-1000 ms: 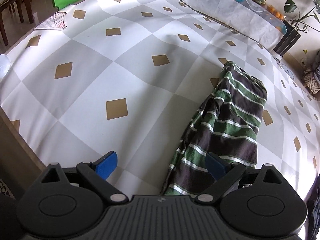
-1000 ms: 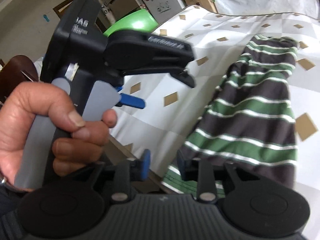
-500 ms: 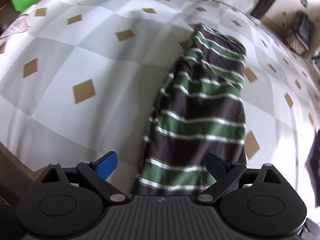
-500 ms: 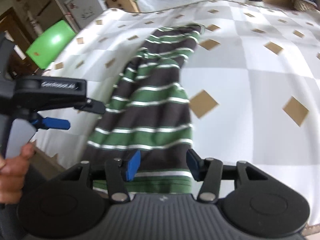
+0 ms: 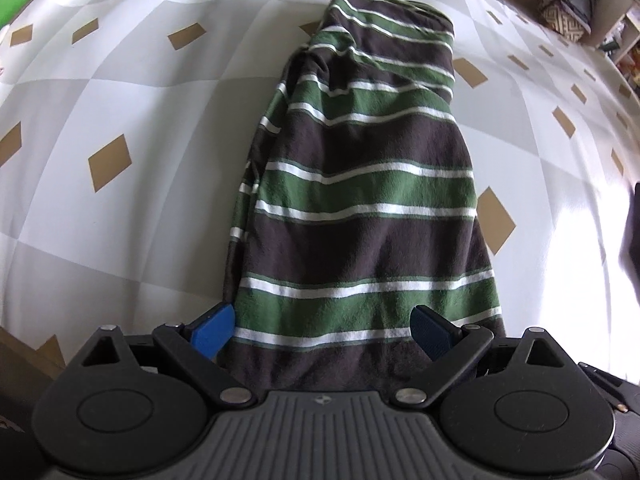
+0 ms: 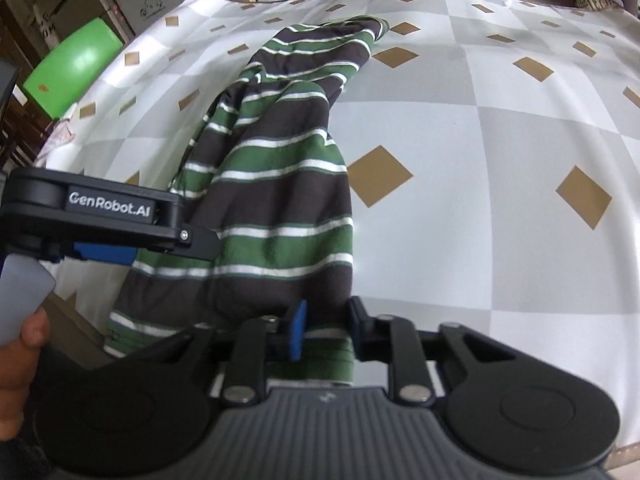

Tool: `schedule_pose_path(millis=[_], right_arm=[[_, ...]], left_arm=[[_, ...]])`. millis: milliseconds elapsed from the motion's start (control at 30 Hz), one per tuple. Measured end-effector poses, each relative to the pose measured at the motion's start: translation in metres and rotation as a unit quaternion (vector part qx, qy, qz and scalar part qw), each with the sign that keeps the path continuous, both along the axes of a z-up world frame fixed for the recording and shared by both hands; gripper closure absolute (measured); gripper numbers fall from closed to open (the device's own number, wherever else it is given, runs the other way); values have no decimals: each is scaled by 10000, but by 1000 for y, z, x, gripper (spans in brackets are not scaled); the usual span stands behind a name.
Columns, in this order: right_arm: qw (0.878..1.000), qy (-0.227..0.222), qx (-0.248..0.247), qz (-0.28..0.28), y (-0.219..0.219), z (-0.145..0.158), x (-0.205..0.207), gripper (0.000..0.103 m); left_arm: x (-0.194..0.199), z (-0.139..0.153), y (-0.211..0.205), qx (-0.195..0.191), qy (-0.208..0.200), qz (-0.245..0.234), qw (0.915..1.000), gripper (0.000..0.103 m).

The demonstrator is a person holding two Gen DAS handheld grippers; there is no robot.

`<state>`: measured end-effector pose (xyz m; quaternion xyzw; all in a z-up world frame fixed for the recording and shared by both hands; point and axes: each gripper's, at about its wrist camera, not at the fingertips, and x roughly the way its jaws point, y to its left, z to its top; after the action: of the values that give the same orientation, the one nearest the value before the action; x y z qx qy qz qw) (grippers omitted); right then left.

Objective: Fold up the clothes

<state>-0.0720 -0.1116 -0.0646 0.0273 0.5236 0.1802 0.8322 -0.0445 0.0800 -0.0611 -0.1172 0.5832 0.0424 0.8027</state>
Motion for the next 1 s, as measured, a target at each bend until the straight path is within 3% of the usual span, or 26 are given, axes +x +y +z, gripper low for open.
schedule_pose_path(millis=[200, 533, 667, 767, 1000], right_arm=[[9990, 125, -191, 394, 12, 3, -12, 92], [9943, 493, -129, 934, 30, 11, -38, 91], [9951, 568, -112, 803, 26, 12, -36, 85], [9974, 521, 22, 507, 15, 16, -31, 71], [10000, 62, 29, 26, 2, 27, -25, 59]], left_arm=[[-1, -2, 0, 67, 53, -40, 10000, 9], [-3, -6, -5, 281, 181, -224, 9992, 9], [-5, -11, -11, 433, 301, -412, 9978, 6], [-6, -11, -13, 519, 331, -512, 9968, 5], [-4, 22, 24, -37, -376, 437, 9983, 6]])
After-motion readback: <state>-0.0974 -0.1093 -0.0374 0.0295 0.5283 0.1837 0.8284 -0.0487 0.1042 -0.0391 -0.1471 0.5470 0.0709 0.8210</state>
